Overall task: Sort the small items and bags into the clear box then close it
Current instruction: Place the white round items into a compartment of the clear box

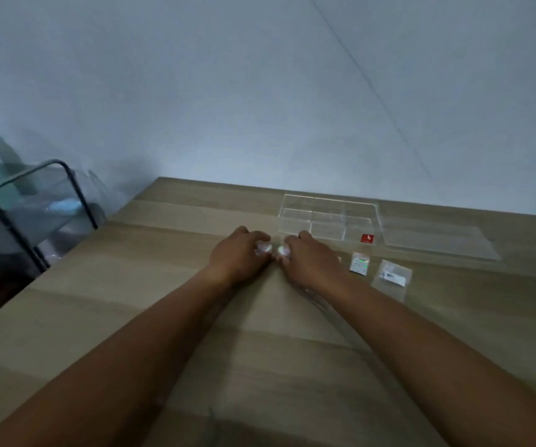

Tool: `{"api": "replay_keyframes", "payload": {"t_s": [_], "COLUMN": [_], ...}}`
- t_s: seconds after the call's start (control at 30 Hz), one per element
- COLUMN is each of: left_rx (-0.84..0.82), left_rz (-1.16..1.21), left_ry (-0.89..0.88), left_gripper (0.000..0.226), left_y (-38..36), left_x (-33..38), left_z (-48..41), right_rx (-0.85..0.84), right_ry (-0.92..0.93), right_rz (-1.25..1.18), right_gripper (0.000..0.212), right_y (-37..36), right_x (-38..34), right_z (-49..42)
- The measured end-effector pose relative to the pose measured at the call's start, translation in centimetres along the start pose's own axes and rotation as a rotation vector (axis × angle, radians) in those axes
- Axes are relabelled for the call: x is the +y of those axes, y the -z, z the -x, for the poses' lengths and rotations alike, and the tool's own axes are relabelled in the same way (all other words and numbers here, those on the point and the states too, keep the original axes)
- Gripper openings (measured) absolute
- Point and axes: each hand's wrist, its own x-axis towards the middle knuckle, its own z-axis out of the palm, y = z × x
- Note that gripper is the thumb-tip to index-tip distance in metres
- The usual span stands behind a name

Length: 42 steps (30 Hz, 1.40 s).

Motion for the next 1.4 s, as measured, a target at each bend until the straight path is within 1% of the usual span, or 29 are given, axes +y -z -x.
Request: {"api": "replay_keyframes", "payload": {"t_s": [0.1, 0.2, 0.47, 0.67, 0.83, 0.93, 1.0, 1.17, 1.4], "left_rx": [-0.015, -0.013, -0.042, -0.079, -0.028, 0.033, 0.042, -0.030, -0.129], "left_rz": [-0.026, -0.039, -0.040, -0.018, -0.010, 0.012, 0.009, -0.082, -0.245], "left_ry": [-0.018, -0.030, -0.020, -0.063, -0.137, -0.179, -0.200, -0.241, -0.317], "left_gripper": [0.040, 0.035, 0.032, 0.029, 0.035, 0.035, 0.035, 0.032, 0.035], "left_y": [0.1, 0.2, 0.7, 1.0, 2.6, 4.0, 4.7, 5.2, 3.6], "left_x": [0.0, 0.0, 0.2, 0.8, 2.1, 3.1, 3.8, 5.6, 7.2], "left_z": [-0.6, -1.0, -1.1, -1.3, -2.2, -3.5, -4.6, -7.9, -12.6], "right_rx": [0.030, 0.051, 0.028, 0.054, 0.106, 0.119, 0.133, 0.148, 0.175], "right_ry": [-0.002, 0.004, -0.023, -0.044, -0.069, -0.085, -0.079, -0.081, -0.066], "right_rz": [0.032, 0.004, -0.070, -0.175, -0.239, -0.280, -0.287, -0.293, -0.294], "right_gripper": [0.033, 0.031, 0.031, 0.031, 0.029, 0.031, 0.031, 0.029, 0.028], "right_y": [0.0, 0.0, 0.1, 0.4, 1.1, 1.8, 2.2, 3.5, 4.8], "right_x": [0.2, 0.6, 1.4, 2.3, 3.2, 3.7, 4.1, 5.4, 7.6], "right_z": [0.0, 0.0, 0.2, 0.4, 0.4, 0.5, 0.9, 2.0, 1.9]}}
